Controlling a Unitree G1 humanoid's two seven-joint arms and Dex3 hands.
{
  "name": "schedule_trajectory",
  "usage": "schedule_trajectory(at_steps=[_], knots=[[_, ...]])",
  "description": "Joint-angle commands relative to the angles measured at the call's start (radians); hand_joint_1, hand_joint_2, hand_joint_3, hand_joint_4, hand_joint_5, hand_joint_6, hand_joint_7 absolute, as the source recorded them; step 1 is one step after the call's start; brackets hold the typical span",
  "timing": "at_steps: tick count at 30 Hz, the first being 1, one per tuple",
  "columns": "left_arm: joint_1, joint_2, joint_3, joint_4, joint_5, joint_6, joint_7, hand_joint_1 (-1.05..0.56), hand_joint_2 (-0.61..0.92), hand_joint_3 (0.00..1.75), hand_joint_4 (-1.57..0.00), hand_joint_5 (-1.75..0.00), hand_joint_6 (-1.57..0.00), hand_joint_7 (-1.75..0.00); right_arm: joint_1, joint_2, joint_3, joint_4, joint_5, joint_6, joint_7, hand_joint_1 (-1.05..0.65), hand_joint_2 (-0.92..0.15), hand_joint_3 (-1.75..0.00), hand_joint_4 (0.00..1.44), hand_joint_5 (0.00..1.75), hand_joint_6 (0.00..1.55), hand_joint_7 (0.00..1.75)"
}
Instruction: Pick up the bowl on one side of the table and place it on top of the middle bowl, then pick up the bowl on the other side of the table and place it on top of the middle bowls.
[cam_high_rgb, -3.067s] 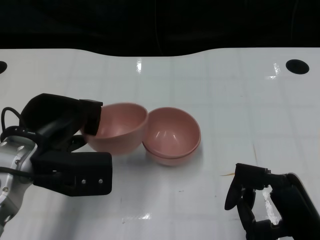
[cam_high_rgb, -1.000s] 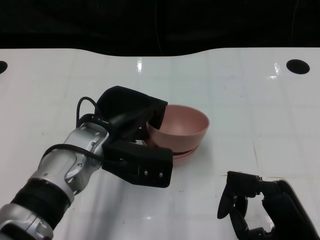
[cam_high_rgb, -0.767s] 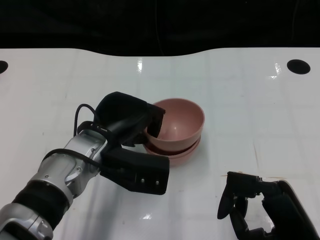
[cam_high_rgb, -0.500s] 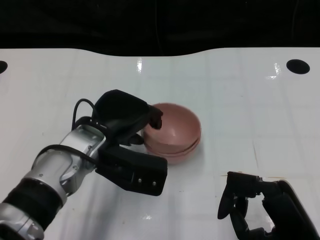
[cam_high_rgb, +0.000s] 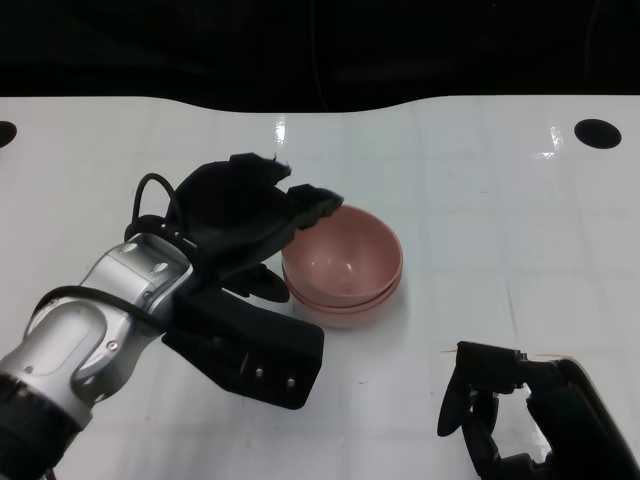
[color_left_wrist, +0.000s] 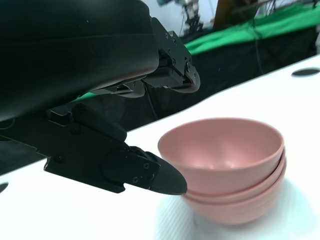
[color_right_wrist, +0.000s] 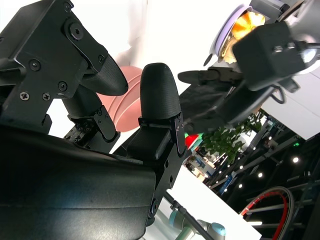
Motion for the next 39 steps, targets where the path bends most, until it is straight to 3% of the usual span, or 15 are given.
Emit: schedule_trajectory(at_steps=[1, 11, 20, 24, 25, 26, 28, 33, 39], knots=[[0.063, 0.043, 0.047, -0.071, -0.025, 0.005, -0.034, -0.77, 0.92, 0.22, -0.23, -0.04, -0.28, 0.00, -0.001, -0.014, -0.010, 0.009, 0.017, -0.012, 0.000, -0.06, -0.10, -1.75, 0.97, 1.75, 0.83, 1.49], [0.297, 0.066, 0.208, -0.240, -0.164, -0.037, 0.010, -0.69, 0.92, 0.21, -0.25, -0.06, -0.21, -0.01, -0.007, -0.018, -0.013, 0.016, 0.020, -0.012, 0.002, -0.03, -0.11, -1.75, 0.96, 1.75, 0.83, 1.48], [0.502, 0.028, 0.349, -0.301, -0.297, -0.195, 0.171, -0.54, 0.92, 0.13, -0.34, -0.14, -0.31, -0.05, -0.018, -0.022, -0.016, 0.033, 0.022, -0.024, -0.001, -0.02, -0.10, -1.75, 0.96, 1.75, 0.84, 1.47], [0.604, -0.005, 0.407, -0.342, -0.410, -0.243, 0.178, -0.49, 0.92, 0.12, -0.38, -0.19, -0.34, -0.07, -0.023, -0.020, -0.016, 0.041, 0.022, -0.030, -0.002, -0.02, -0.10, -1.75, 0.96, 1.75, 0.84, 1.46], [0.638, -0.018, 0.422, -0.356, -0.456, -0.248, 0.170, -0.46, 0.92, 0.11, -0.34, -0.34, -0.36, -0.08, -0.025, -0.018, -0.015, 0.044, 0.022, -0.030, -0.002, -0.02, -0.10, -1.75, 0.96, 1.75, 0.84, 1.46], [0.665, -0.029, 0.434, -0.368, -0.493, -0.251, 0.162, -0.44, 0.92, 0.12, -0.23, -0.63, -0.39, -0.08, -0.027, -0.017, -0.014, 0.045, 0.021, -0.029, -0.003, -0.03, -0.10, -1.75, 0.96, 1.75, 0.84, 1.46], [0.706, -0.044, 0.448, -0.389, -0.541, -0.253, 0.149, -0.41, 0.92, 0.13, -0.14, -0.85, -0.41, -0.09, -0.028, -0.017, -0.015, 0.045, 0.020, -0.027, -0.004, -0.03, -0.11, -1.75, 0.96, 1.75, 0.84, 1.47], [0.798, -0.094, 0.471, -0.402, -0.634, -0.305, 0.161, -0.34, 0.92, 0.18, -0.20, -0.96, -0.50, -0.13, -0.031, -0.017, -0.014, 0.051, 0.023, -0.035, -0.006, -0.03, -0.10, -1.75, 0.97, 1.75, 0.84, 1.47], [0.872, -0.201, 0.473, -0.420, -0.818, -0.313, 0.138, -0.25, 0.92, 0.23, -0.41, -1.07, -0.72, -0.25, -0.033, -0.017, -0.016, 0.059, 0.035, -0.041, -0.004, -0.03, -0.10, -1.75, 0.97, 1.75, 0.83, 1.47]])
